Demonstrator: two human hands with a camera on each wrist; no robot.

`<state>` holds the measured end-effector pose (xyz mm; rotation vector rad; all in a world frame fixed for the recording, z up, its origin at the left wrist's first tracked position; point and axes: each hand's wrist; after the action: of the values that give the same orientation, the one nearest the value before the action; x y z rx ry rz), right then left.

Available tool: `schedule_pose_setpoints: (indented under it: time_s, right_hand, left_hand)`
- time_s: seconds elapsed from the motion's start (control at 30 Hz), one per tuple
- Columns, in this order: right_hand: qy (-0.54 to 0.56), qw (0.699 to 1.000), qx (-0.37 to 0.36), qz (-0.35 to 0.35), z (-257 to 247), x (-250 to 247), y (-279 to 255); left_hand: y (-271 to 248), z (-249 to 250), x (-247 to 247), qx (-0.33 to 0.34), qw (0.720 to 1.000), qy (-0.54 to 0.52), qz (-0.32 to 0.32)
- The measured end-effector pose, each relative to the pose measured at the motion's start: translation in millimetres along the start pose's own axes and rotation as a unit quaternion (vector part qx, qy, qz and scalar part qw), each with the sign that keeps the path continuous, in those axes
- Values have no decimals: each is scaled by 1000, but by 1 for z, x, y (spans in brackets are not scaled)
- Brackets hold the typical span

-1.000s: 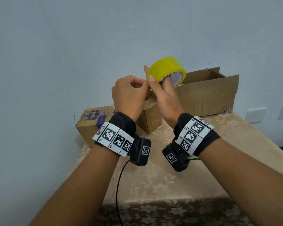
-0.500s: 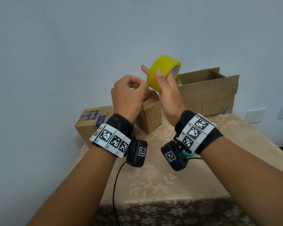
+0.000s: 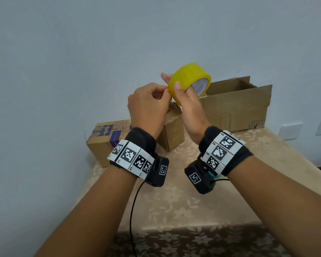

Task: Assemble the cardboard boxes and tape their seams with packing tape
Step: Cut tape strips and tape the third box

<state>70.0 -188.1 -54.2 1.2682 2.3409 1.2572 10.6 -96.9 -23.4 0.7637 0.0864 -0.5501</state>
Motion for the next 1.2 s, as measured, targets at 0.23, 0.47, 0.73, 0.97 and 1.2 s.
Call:
schedule_pose_setpoints:
  time_s: [0.23,0.47,0.73,0.97,1.2]
  right_hand:
    - [15,1000,8,4,4,3,-2]
    - [39,999,10,25,4,1,-2]
    - [125,991,30,42,-2,-1,5]
    - [146,984,86,47,-7,-5,6]
    - [184,976,100,53,-5,-6,5]
  left_hand:
    - [2,-2,-3,26,999,27,-4]
    - [2,-4,-2,13,1000,-1,-14]
    - [3,-4,-4,-47,992,-102,-64]
    - [1,-3,-2,-80,980,-157,-92]
    - [0,-10,2,-76,981,-158,-85]
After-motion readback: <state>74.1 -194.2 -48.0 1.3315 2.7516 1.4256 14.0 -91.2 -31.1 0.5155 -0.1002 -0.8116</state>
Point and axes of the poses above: each hand's wrist, its own y-axis towards the middle knuckle, its own x-axis out of the palm, z = x × y, and after that the axes turned 12 degrees about -x, right-handed
